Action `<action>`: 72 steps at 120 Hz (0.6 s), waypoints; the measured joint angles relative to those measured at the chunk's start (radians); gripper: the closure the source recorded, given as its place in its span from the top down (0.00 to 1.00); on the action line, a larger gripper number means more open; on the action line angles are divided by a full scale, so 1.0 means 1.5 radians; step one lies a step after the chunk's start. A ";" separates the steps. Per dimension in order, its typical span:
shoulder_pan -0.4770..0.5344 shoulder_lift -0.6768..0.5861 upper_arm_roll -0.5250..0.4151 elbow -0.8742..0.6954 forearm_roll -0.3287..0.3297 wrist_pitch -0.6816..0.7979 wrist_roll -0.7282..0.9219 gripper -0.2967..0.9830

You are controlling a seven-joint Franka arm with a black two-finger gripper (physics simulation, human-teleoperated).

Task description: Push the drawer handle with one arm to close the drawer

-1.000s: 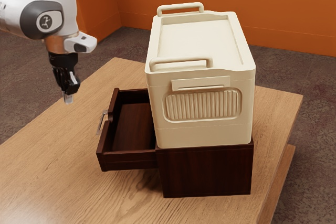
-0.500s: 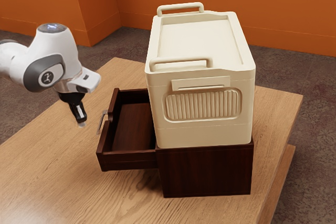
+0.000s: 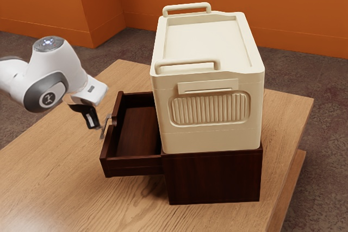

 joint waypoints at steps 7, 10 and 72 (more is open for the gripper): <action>0.003 -0.005 0.001 -0.006 0.001 0.005 0.005 0.15; 0.004 -0.008 0.004 -0.010 0.001 0.007 0.007 0.15; -0.001 0.035 0.014 -0.019 0.019 0.090 0.033 0.15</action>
